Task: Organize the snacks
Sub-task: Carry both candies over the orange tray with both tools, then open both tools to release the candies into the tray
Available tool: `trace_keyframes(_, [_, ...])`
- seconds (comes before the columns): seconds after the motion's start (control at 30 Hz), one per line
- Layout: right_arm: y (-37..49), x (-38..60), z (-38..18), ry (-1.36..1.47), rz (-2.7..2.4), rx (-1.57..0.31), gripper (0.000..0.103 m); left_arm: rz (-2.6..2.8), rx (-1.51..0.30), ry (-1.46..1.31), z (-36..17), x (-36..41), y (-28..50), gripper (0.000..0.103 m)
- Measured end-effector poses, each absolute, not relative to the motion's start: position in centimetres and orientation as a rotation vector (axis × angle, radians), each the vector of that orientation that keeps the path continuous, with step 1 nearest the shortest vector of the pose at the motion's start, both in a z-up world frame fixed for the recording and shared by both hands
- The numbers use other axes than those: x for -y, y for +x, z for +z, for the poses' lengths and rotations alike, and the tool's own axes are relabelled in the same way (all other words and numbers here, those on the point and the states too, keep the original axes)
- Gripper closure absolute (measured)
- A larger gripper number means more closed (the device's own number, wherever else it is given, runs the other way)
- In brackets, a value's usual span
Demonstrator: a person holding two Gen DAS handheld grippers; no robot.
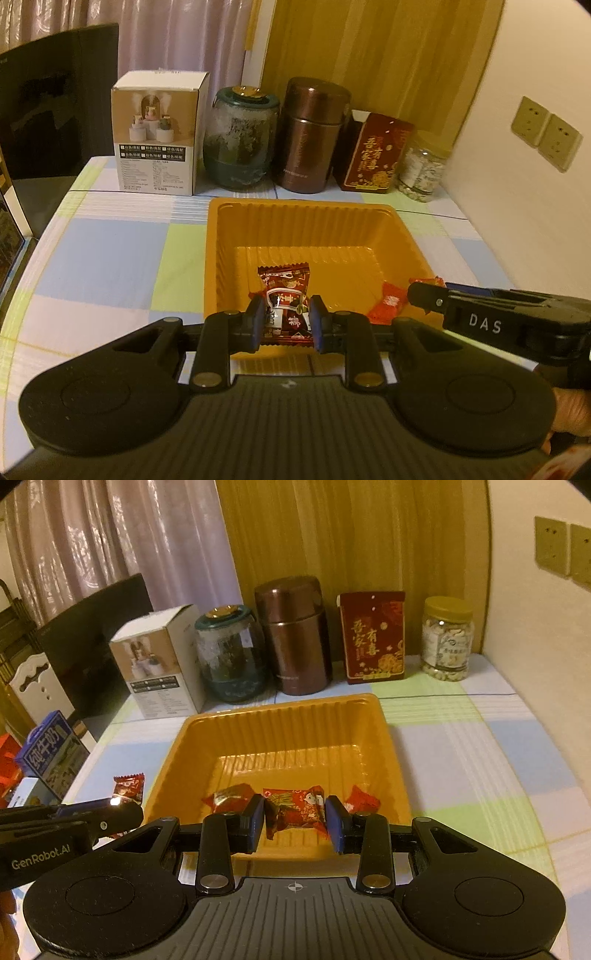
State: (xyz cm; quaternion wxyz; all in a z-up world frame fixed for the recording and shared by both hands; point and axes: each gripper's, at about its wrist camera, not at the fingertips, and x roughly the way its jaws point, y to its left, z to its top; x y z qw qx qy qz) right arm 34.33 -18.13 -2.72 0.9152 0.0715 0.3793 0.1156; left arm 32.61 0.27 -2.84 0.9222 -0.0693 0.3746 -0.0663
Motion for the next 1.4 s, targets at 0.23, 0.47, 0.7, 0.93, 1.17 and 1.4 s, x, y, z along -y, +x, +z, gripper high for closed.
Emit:
trace_keyframes(0.23, [37.5,18.2,-4.8,0.167,0.238,-0.817,0.067,-0.147,-0.79,-0.133,-4.7,0.1,35.7,0.08])
trace_keyframes(0.47, [39.0,18.5,-5.9,0.192,0.225,-0.836,0.067,-0.158,-0.798,-0.126,-6.3,0.7,37.2,0.079])
trace_keyframes(0.7, [39.3,18.9,-6.6,0.218,0.226,-0.845,0.066,-0.119,-0.782,-0.118,-6.7,-0.3,37.0,0.059])
trace_keyframes(0.93, [39.3,18.6,-6.4,0.22,0.234,-0.839,0.066,-0.11,-0.776,-0.105,-6.3,-1.0,35.9,0.059])
trace_keyframes(1.17, [39.1,18.7,-6.0,0.288,0.256,-0.798,0.028,-0.11,-0.778,-0.114,-6.0,-1.5,35.0,0.059])
trace_keyframes(1.4, [37.3,20.0,-5.4,0.286,0.219,-0.801,0.028,-0.096,-0.776,-0.121,-5.5,-2.0,32.4,0.059])
